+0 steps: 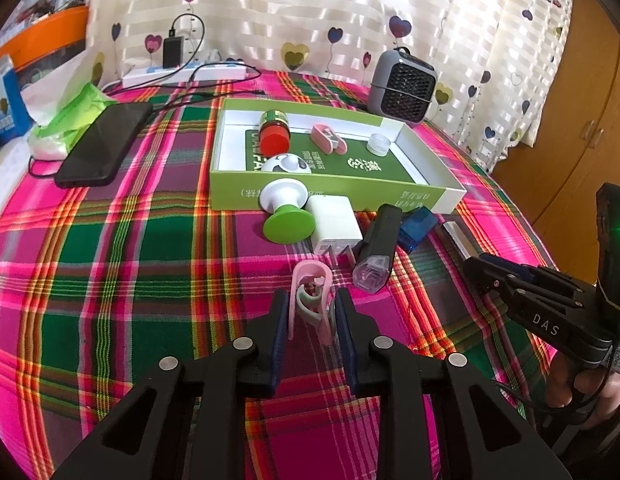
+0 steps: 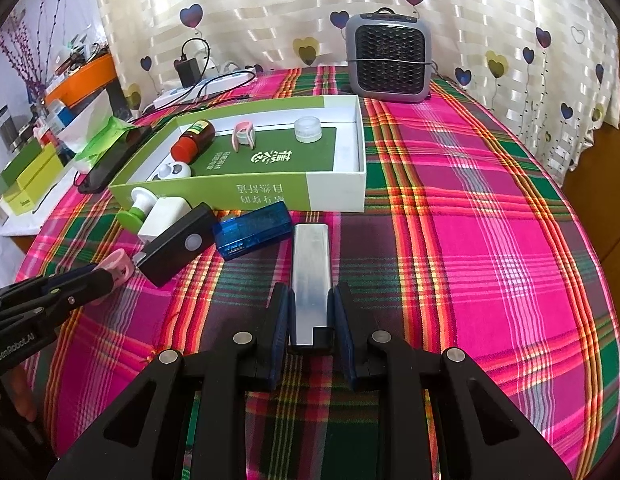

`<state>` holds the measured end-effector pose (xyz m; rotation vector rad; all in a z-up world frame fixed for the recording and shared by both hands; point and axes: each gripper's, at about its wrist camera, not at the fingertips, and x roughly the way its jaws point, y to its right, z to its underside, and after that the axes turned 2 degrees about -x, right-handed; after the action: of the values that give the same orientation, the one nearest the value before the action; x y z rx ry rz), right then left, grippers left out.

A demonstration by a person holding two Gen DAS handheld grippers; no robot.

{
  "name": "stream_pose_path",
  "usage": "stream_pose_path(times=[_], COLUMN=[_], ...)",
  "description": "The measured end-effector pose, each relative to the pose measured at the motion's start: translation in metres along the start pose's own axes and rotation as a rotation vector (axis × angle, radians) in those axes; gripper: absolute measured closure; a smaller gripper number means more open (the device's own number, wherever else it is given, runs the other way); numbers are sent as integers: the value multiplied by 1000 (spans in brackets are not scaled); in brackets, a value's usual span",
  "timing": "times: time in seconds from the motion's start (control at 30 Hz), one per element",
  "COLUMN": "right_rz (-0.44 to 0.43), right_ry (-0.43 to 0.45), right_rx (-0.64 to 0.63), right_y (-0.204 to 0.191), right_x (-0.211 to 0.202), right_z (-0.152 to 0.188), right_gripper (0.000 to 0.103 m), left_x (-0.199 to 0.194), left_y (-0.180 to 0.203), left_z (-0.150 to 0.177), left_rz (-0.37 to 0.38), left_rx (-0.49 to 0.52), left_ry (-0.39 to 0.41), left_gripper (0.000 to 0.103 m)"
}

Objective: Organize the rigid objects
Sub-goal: 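Carry the pink clip and white stick over the green-rimmed box with both tools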

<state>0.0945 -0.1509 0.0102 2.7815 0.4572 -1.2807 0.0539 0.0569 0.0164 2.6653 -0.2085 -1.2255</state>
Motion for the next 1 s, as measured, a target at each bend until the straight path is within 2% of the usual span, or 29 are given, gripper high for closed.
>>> stream_pose_path(times=[1.0], right_rz=[-6], right_ry=[46], right_rx=[17], right_y=[3], right_x=[-15], right_z=[-3], right_gripper=[79], left_x=[-14], left_y=[5], left_z=[-6], left_rz=[-8], left_rx=[20], left_ry=[50], left_gripper=[81])
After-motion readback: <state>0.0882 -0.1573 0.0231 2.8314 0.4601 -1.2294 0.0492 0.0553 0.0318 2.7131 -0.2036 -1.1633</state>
